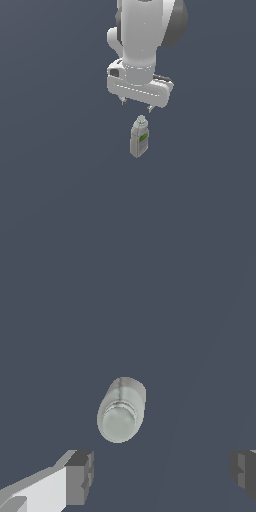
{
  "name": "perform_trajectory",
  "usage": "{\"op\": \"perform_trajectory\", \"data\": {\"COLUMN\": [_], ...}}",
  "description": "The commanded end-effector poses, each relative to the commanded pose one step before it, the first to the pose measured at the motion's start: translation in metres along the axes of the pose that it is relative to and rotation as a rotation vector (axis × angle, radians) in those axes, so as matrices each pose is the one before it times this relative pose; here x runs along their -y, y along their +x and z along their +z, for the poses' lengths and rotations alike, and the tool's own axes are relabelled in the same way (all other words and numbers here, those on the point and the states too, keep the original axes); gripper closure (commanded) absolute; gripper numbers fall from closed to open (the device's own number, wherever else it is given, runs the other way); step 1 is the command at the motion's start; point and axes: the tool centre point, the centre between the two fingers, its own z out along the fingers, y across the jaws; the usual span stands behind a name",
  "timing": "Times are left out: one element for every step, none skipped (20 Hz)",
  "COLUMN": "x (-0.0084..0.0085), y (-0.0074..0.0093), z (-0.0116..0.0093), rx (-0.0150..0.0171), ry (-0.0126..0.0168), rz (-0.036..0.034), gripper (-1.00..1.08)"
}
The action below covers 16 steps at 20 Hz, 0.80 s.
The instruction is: Pick up the object and move it to a goal position.
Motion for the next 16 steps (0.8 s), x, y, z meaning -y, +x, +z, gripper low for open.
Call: {"op": "perform_trajectory", "data": {"x": [0.00379, 0.00152, 0.00153, 0.00154, 0.00155, 0.00154, 0.00147, 0.0014, 0.00132, 0.00124, 0.00116, 0.00109, 0.001, 0.00092, 0.00084, 0.00077], "y": [0.00124, 0.00038, 0.00034, 0.00029, 0.00025, 0.00021, 0.00016, 0.00011, 0.00008, 0.00004, 0.00002, -0.00001, -0.00002, -0.00004, -0.00005, -0.00006], "z": [0.00167, 0.00067, 0.00068, 0.00068, 0.00068, 0.00068, 0.00065, 0.00062, 0.00059, 0.00055, 0.00052, 0.00049, 0.00045, 0.00042, 0.00038, 0.00035], "rx": [-0.00213, -0.00082, -0.00082, -0.00082, -0.00082, -0.00081, -0.00077, -0.00073, -0.00068, -0.00064, -0.0006, -0.00055, -0.00051, -0.00047, -0.00043, -0.00039], "ry": [-0.00017, -0.00003, -0.00001, 0.00001, 0.00003, 0.00005, 0.00007, 0.00008, 0.00009, 0.0001, 0.00011, 0.00011, 0.00011, 0.00011, 0.00011, 0.0001], "rz": [0.05921, 0.02307, 0.02308, 0.02307, 0.02307, 0.02282, 0.0217, 0.02053, 0.01936, 0.01819, 0.01702, 0.01583, 0.01467, 0.01349, 0.01233, 0.01113], "gripper": [-0.92, -0.92, -0.92, -0.92, -0.92, -0.92, -0.92, -0.92, -0.92, -0.92, -0.92, -0.92, -0.92, -0.92, -0.92, -0.92]}}
